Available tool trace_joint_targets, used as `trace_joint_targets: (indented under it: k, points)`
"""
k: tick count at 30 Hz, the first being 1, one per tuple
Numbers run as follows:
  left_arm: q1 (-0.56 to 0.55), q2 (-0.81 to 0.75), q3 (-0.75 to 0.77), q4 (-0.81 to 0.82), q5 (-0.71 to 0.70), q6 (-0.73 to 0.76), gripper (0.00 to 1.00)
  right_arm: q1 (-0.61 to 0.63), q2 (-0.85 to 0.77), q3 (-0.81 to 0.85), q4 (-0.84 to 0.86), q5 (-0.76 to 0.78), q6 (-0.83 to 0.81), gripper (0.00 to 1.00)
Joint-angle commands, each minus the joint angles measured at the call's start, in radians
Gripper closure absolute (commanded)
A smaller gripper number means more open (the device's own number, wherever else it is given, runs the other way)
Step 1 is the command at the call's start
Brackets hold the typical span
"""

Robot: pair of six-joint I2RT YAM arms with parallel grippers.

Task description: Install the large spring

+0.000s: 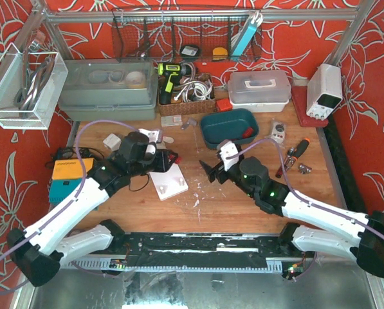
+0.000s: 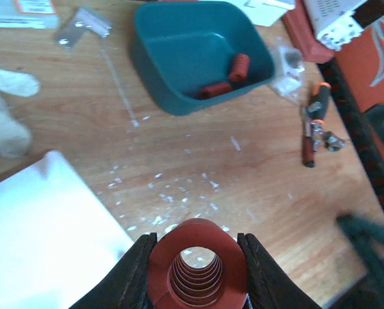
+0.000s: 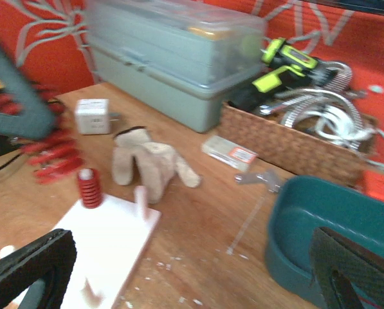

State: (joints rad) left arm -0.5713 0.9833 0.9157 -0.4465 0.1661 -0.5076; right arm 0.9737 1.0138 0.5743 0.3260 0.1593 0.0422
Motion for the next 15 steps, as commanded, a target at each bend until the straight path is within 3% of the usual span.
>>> trace_joint_targets:
  k: [1,9,15]
  points:
    - [-0.057,-0.041,-0.039,-0.132,-0.224,-0.050,1.00,-0.030,-0.025,0.051,-0.177,0.221,0.111,0.01]
    - [-0.278,-0.002,-0.056,-0.243,-0.479,-0.205,1.00,-0.140,0.023,0.007,-0.203,0.240,0.250,0.01]
    - [-0.344,0.063,-0.076,-0.291,-0.539,-0.286,1.00,-0.187,0.040,-0.014,-0.205,0.218,0.285,0.01]
